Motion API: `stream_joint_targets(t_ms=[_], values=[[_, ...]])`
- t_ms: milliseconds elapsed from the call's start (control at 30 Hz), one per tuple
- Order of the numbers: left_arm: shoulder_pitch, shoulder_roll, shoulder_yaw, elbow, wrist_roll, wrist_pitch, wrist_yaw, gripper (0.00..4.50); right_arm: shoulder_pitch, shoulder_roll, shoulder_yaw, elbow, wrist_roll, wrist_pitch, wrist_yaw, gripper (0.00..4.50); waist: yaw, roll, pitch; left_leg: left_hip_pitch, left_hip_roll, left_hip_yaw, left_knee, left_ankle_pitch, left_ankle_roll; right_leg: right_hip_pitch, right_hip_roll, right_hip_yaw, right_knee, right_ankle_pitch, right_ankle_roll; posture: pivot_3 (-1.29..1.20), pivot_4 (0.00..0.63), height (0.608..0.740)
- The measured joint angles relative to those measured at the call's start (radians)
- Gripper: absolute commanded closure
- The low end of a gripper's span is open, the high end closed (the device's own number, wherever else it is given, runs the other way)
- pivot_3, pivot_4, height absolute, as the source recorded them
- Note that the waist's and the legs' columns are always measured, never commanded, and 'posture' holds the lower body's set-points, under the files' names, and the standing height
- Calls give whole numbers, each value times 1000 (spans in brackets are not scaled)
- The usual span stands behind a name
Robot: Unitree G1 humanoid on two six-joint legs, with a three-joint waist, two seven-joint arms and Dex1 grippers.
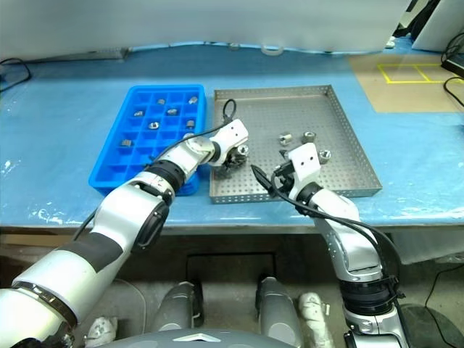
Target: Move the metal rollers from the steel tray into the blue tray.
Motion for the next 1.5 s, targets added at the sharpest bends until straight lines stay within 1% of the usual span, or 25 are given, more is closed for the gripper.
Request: stream_joint_targets(t_ms=[133,233,333,467,567,600,667,733,800,933,1033,1067,1167,1233,1333,1500], values=[[1,22,52,-6,-57,-32,-93,2824,-8,0,1,0,5,1,11,0,1,0,0,-2,0,0,0,1,2,-2,0,0,0,0,0,-359,150,740],[-4,50,94,-28,-106,-35,-159,2824,-28,-1,-7,0,42,9,39,0,2,0,0,-2,0,0,0,1,2,-3,0,0,0,0,0,-311,150,740],[-11,83,106,-82,-144,-47,-247,2824,-65,-37,-12,0,74,26,80,0,5,0,0,-3,0,0,0,1,2,-3,0,0,0,0,0,-259,150,740],[22,156,122,-252,-203,-24,-331,2824,-162,-91,-12,2,129,60,172,0,6,0,0,-3,2,0,0,1,1,-5,0,0,3,0,-1,-151,150,740],[131,214,151,-500,-263,81,-341,2824,-266,-100,8,63,132,41,229,0,10,0,0,0,3,1,-1,2,0,-5,0,0,5,0,-1,-81,150,740],[181,233,156,-586,-277,132,-333,2824,-291,-97,23,105,118,19,241,0,13,0,0,0,3,1,-2,2,0,-5,0,0,5,0,-2,-31,150,740],[257,254,158,-687,-287,211,-305,2824,-310,-90,47,179,89,-15,252,0,33,0,0,0,3,1,-1,3,-1,-5,0,0,7,0,-2,40,150,740],[372,272,186,-821,-297,288,-232,2824,-348,-44,84,267,62,-45,256,0,42,0,0,-2,3,0,0,3,-2,-8,0,0,9,-1,-2,103,150,740],[466,278,224,-953,-315,362,-145,2824,-394,7,124,323,55,-74,285,0,59,0,0,-8,3,-1,1,4,-3,-13,0,-1,14,-1,-4,165,150,740],[558,311,280,-1168,-355,460,-45,2824,-464,49,179,418,34,-138,347,0,111,0,1,-8,4,-3,2,5,-5,-14,0,-3,18,-3,-7,248,150,740],[625,341,315,-1290,-376,494,0,2824,-496,67,190,481,28,-169,382,0,136,0,1,-8,4,-3,3,4,-8,-13,0,-3,18,-3,-7,288,150,740],[672,358,316,-1337,-387,500,4,2824,-509,81,191,500,26,-176,392,0,140,0,1,-7,4,-3,3,3,-8,-12,0,-3,18,-3,-7,301,150,740],[791,379,317,-1397,-396,514,25,2824,-529,107,199,529,19,-195,411,0,150,0,1,-7,5,-4,3,4,-9,-13,1,-4,18,-3,-7,320,150,740],[832,382,321,-1398,-397,518,54,2824,-529,114,202,536,15,-197,425,0,160,0,1,-8,5,-5,2,4,-10,-13,2,-4,18,-3,-7,321,150,740],[859,387,355,-1416,-412,525,98,2824,-529,117,205,545,8,-197,444,0,172,0,1,-8,6,-6,2,5,-11,-12,2,-4,19,-3,-7,322,150,740],[875,411,377,-1398,-411,515,153,2824,-529,99,205,545,-10,-197,460,0,173,0,1,-7,6,-6,2,5,-12,-12,2,-4,19,-3,-6,314,150,740]])
